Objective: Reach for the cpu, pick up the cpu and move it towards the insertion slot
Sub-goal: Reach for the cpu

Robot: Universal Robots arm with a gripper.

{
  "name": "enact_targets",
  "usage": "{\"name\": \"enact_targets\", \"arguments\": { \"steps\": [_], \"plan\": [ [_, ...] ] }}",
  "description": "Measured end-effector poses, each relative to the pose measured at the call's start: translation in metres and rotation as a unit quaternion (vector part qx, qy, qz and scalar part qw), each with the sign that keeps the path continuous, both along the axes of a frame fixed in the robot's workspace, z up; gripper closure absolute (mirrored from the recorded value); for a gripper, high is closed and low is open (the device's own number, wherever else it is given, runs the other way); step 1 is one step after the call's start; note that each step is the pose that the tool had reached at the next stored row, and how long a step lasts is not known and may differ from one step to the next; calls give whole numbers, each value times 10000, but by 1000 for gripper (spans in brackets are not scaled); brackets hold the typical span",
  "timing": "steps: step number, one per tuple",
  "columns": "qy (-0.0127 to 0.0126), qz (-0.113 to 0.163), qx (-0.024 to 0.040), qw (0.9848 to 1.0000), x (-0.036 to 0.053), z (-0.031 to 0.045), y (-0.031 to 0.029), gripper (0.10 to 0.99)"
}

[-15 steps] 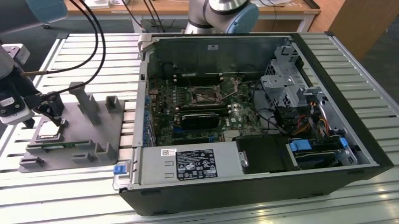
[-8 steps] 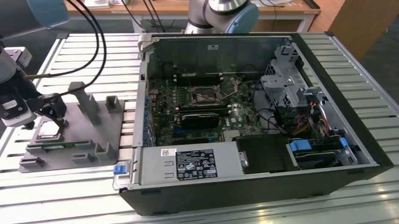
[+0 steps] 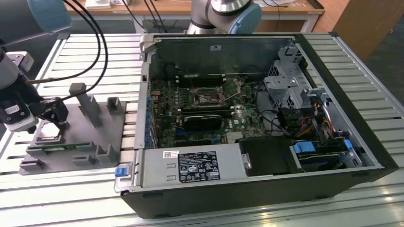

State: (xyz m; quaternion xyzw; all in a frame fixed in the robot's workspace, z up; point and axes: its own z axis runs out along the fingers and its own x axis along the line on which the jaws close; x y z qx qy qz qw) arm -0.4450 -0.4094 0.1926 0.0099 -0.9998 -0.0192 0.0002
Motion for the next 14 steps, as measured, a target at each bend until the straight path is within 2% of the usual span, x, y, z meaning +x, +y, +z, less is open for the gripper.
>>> {"name": "enact_targets", "arguments": {
  "steps": [7,8,14],
  "plan": [
    [0,0,0,10000,-6,-64,0,361],
    [0,0,0,10000,-7,-71,0,431],
    [1,0,5,10000,-9,-90,0,431]
  ]
}}
